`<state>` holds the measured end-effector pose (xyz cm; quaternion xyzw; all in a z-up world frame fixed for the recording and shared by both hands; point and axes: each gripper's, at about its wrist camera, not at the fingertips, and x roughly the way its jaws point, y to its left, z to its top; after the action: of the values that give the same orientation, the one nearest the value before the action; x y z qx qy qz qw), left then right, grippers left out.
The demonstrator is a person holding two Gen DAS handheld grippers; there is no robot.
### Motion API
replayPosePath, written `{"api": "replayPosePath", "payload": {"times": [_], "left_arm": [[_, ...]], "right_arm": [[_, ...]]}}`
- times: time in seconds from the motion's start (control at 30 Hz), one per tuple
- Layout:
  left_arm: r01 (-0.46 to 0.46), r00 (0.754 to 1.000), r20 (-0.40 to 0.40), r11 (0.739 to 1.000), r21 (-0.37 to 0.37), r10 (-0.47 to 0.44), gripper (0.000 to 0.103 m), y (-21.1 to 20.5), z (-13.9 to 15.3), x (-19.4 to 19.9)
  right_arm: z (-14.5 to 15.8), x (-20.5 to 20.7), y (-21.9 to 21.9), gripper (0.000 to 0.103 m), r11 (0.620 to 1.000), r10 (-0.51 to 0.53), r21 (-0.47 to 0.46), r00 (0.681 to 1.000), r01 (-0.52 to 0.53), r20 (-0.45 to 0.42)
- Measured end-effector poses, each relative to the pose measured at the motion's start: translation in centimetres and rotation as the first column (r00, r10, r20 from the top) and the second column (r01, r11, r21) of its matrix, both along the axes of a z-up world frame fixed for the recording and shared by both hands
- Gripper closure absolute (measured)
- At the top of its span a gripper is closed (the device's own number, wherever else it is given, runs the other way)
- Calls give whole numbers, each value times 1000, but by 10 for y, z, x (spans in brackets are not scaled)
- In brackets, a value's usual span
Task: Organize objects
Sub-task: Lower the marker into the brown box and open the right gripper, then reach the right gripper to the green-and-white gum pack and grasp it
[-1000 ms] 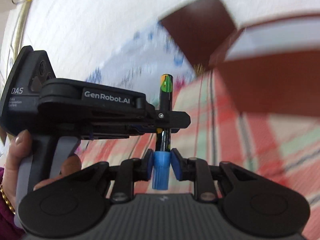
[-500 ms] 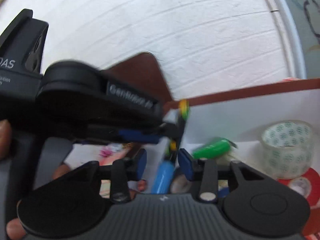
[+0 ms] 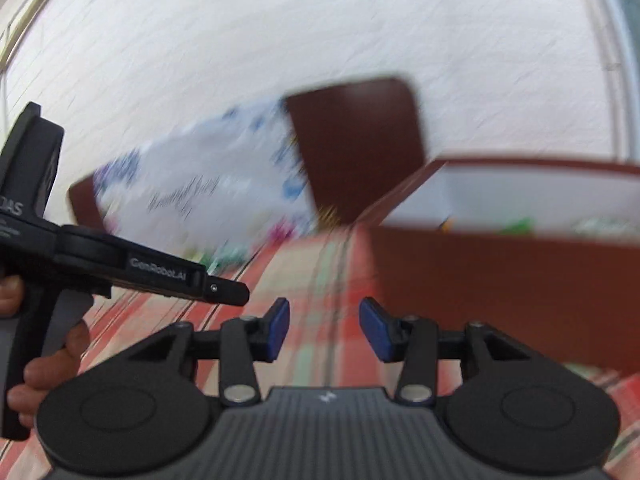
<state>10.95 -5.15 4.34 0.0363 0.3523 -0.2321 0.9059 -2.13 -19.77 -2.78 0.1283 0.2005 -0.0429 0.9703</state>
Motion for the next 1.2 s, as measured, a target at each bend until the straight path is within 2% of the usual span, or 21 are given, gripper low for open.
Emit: {"api": "replayPosePath", "payload": {"times": [0.13, 0.2, 0.27, 0.3, 0.33, 0.37, 0.4, 0.43, 0.57, 0.67, 0.73, 0.8, 0.83, 0.97, 1.0, 1.03, 1.2], "left_arm": [[-140, 990, 10, 988, 56, 140, 74, 61, -26, 4], [-207, 978, 46, 975, 80, 204, 73, 95, -33, 10], [-290, 955, 94, 951, 110, 281, 67, 126, -39, 20], [-335, 938, 133, 935, 119, 319, 58, 145, -45, 24], [-364, 922, 181, 925, 111, 341, 42, 163, -52, 24], [-382, 913, 183, 922, 66, 365, 35, 180, -58, 26], [-390, 910, 134, 920, -36, 391, 35, 198, -58, 34], [-408, 902, 128, 910, -70, 413, 37, 207, -57, 35], [-407, 898, 167, 913, -34, 407, 36, 199, -58, 34], [-407, 897, 153, 910, -81, 415, 36, 206, -59, 33], [-409, 896, 148, 907, -98, 419, 36, 207, -59, 32], [-412, 894, 149, 905, -104, 423, 36, 206, -59, 31], [-413, 893, 149, 904, -105, 425, 36, 206, -60, 31], [-417, 890, 145, 900, -122, 432, 36, 208, -60, 32], [-418, 890, 145, 900, -122, 433, 36, 208, -61, 32], [-419, 889, 144, 900, -122, 434, 36, 208, -60, 32], [-418, 891, 141, 901, -118, 432, 35, 207, -60, 33]], "right_arm": [[-29, 20, 38, 62, 994, 113, 6, 979, -113, -170], [-35, 33, 52, 61, 989, 138, -30, 968, -147, -208], [-36, 44, 64, 58, 981, 167, -60, 961, -184, -222], [-36, 54, 70, 56, 977, 175, -81, 958, -198, -228], [-37, 68, 78, 52, 969, 186, -116, 953, -218, -241], [-38, 83, 83, 49, 961, 191, -151, 950, -233, -248], [-38, 98, 87, 48, 954, 198, -174, 947, -246, -252], [-37, 114, 89, 48, 949, 202, -187, 946, -253, -254], [-29, 179, 103, 50, 925, 187, -291, 959, -245, -213], [-25, 231, 104, 45, 927, 174, -303, 969, -221, -173], [-29, 258, 106, 33, 922, 196, -300, 963, -245, -185], [-32, 276, 108, 22, 914, 176, -335, 967, -230, -184], [-33, 284, 109, 22, 911, 186, -335, 965, -240, -185], [-40, 307, 112, 25, 898, 230, -318, 941, -304, -248], [-39, 307, 110, 36, 900, 245, -301, 938, -314, -247], [-39, 305, 108, 53, 902, 261, -281, 933, -327, -247], [-38, 274, 103, 57, 924, 242, -239, 940, -299, -242]]}}
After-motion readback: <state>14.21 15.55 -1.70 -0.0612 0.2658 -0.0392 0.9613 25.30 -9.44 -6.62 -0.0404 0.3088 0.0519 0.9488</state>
